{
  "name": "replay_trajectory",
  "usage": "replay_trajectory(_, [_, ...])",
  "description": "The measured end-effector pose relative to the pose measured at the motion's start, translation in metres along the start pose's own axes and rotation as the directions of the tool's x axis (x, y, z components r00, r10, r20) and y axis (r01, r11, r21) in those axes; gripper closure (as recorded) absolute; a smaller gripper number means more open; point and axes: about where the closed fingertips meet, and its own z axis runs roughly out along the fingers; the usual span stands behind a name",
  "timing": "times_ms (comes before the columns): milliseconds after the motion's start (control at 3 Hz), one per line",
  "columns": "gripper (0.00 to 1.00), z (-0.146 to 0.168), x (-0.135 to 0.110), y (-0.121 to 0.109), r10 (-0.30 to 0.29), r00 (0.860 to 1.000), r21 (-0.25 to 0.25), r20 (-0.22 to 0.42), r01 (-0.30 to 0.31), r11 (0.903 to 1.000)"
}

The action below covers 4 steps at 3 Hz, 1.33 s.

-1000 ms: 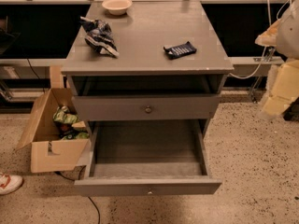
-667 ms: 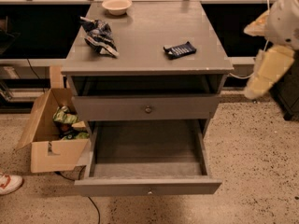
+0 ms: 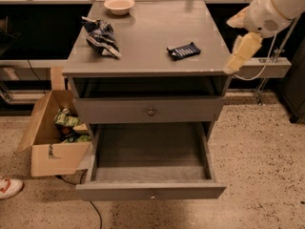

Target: Place rxbar blueberry into middle drawer

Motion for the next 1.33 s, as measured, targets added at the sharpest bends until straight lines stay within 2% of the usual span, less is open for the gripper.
replay_trajectory(333, [0.00,0.059,-0.009,-0.050,0.032,0.994,-0.027,0.109,-0.030,0.9992])
replay_trajectory(667, [0.00,0.059,-0.009,-0.050,0.032,0.994,-0.027,0.109,-0.030,0.9992])
replay_trajectory(1000, [0.00,0.080,-0.012,-0.067,0.020,0.984,-0.006,0.179,-0.019,0.9998])
replay_trajectory(1333, [0.00,0.105,-0.015,-0.095,0.055,0.967,0.056,0.248,-0.071,0.9959])
